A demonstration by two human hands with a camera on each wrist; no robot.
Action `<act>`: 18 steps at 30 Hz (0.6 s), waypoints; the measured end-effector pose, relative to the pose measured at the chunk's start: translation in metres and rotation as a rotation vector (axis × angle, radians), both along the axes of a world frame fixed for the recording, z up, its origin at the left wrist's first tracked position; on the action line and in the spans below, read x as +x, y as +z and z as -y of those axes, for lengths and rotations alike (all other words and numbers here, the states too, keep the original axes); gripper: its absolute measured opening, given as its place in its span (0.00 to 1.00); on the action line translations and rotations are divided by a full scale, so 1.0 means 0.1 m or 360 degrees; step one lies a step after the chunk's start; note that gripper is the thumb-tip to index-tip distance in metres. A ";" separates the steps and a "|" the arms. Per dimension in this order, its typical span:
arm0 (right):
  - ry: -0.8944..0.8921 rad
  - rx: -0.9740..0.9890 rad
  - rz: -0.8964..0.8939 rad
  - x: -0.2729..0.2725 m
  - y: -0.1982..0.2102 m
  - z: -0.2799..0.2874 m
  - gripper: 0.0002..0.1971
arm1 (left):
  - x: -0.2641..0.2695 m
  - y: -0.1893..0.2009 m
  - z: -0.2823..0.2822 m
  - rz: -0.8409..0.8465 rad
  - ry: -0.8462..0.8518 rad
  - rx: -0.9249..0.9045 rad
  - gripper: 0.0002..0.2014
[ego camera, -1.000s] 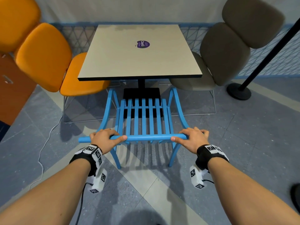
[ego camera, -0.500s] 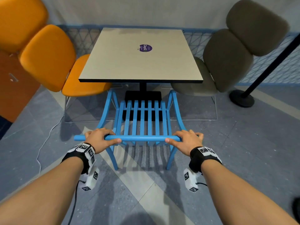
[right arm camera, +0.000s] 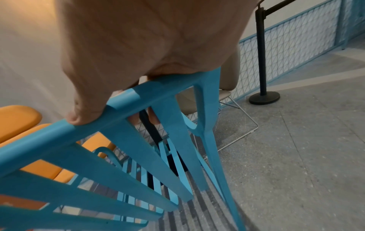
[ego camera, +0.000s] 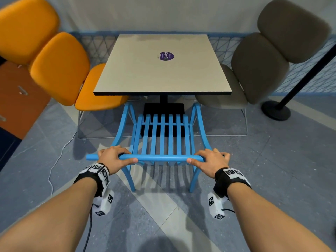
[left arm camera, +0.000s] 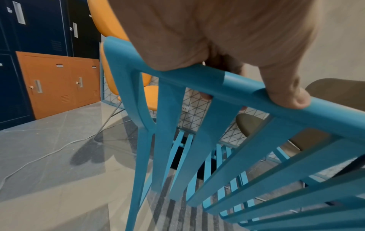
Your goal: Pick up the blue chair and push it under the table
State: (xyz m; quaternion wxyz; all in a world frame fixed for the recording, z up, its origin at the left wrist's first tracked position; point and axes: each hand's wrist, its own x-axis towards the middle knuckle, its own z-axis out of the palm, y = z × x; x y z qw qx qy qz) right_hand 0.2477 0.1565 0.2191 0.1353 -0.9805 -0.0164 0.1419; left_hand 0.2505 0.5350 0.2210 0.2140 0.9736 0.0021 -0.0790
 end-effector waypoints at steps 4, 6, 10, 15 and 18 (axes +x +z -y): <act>-0.0011 -0.0050 0.0015 -0.03 -0.01 -0.04 0.31 | 0.04 0.01 -0.03 -0.0103 -0.0032 0.0025 0.32; -0.0001 -0.0038 -0.0010 -0.03 0.02 -0.04 0.33 | 0.06 0.03 -0.01 -0.0167 -0.0079 0.0052 0.32; -0.0035 -0.0094 -0.0148 -0.03 0.06 -0.09 0.36 | 0.15 0.06 -0.02 -0.0414 -0.0190 0.0123 0.26; -0.0094 -0.0136 -0.0261 -0.05 0.15 -0.15 0.40 | 0.10 0.09 -0.01 -0.0397 -0.0225 0.0200 0.23; -0.0091 -0.0209 -0.0368 -0.01 0.30 -0.23 0.42 | 0.15 0.19 0.00 -0.0455 -0.0239 0.0191 0.23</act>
